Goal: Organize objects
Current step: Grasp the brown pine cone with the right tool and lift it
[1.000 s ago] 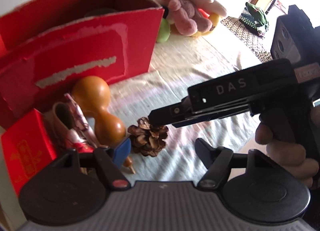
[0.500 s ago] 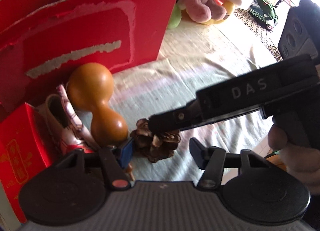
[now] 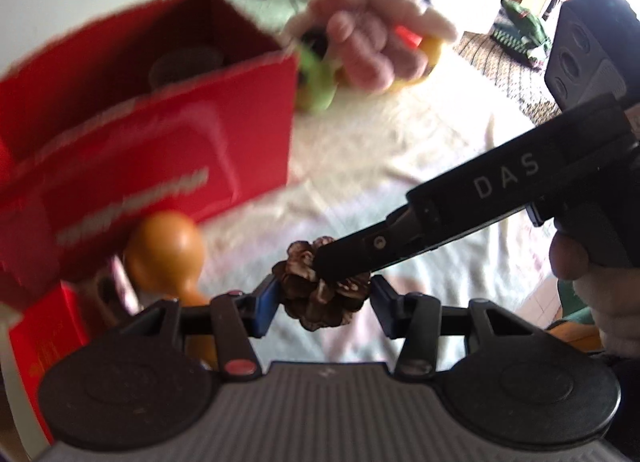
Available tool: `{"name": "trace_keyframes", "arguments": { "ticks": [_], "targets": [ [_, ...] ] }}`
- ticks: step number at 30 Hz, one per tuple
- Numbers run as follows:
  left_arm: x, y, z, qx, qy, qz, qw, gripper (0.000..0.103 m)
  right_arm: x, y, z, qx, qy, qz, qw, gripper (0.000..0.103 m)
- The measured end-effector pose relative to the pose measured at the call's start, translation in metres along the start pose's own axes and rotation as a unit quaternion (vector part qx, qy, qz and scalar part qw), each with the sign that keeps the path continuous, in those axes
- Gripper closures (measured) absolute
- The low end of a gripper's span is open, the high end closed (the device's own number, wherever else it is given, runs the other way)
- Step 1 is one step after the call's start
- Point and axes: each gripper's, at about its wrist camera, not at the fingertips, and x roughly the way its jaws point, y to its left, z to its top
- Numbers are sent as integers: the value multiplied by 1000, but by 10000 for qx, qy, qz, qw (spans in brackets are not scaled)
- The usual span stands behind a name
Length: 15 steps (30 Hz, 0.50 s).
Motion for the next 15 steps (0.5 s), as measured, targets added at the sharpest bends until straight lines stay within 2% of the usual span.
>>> {"name": "trace_keyframes", "arguments": {
  "ticks": [9,15],
  "targets": [
    [-32,-21,50,30,-845,218,9962,53,-47,22,45,-796,-420,233,9957,67],
    [-49,-4,78,-219,-1245,487,9908,53,-45,55,81,-1558,-558,299,9858,67]
  ]
}}
